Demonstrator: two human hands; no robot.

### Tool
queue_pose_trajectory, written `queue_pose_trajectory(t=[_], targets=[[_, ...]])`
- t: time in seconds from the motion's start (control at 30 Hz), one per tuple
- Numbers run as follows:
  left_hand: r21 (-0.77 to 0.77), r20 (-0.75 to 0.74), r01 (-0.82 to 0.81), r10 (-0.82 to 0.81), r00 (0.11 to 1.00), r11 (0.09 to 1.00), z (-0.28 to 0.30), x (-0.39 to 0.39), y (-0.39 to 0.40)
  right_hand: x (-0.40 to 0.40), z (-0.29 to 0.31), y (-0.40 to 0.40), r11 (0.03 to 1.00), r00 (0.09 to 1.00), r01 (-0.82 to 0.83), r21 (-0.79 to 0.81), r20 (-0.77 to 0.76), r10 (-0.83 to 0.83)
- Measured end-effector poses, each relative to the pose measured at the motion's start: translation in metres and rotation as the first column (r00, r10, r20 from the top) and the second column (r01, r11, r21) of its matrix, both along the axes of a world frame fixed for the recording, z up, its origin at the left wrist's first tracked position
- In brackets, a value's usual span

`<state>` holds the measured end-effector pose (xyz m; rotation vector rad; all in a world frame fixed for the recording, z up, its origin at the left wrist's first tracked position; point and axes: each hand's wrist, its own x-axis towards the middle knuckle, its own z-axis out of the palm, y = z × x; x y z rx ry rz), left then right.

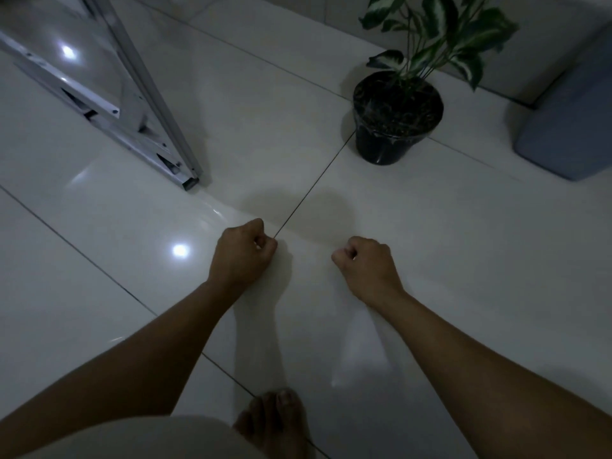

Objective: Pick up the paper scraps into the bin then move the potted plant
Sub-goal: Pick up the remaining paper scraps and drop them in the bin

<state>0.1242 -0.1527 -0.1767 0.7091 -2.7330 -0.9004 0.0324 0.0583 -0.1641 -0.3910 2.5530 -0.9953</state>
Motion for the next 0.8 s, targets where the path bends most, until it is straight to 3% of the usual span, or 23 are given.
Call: queue_pose_trajectory(t=[0.27,0.67,0.73,0.8], targets=[[0.093,-0.034,0.182,-0.179,0.983,0.979,0.072,-0.056,0.055,-0.035,0.070,0.043,0.993,0.995,0.100,-0.070,0.035,-0.097],[0.174,-0.120,0.394,-0.378,0.918,0.902,0.210,-0.178,0.155,-0.124,0.203,0.124,0.941,0.952,0.218,-0.260,-0.156,-0.264],[0.207,-0.130,0.432,-0.413,0.902,0.878,0.234,-0.206,0.181,-0.145,0.223,0.141,0.875,0.929,0.331,-0.354,-0.038,-0.367],[0.232,-0.124,0.457,-0.440,0.889,0.859,0.248,-0.230,0.200,-0.162,0.235,0.152,0.726,0.857,0.515,-0.456,0.257,-0.446]])
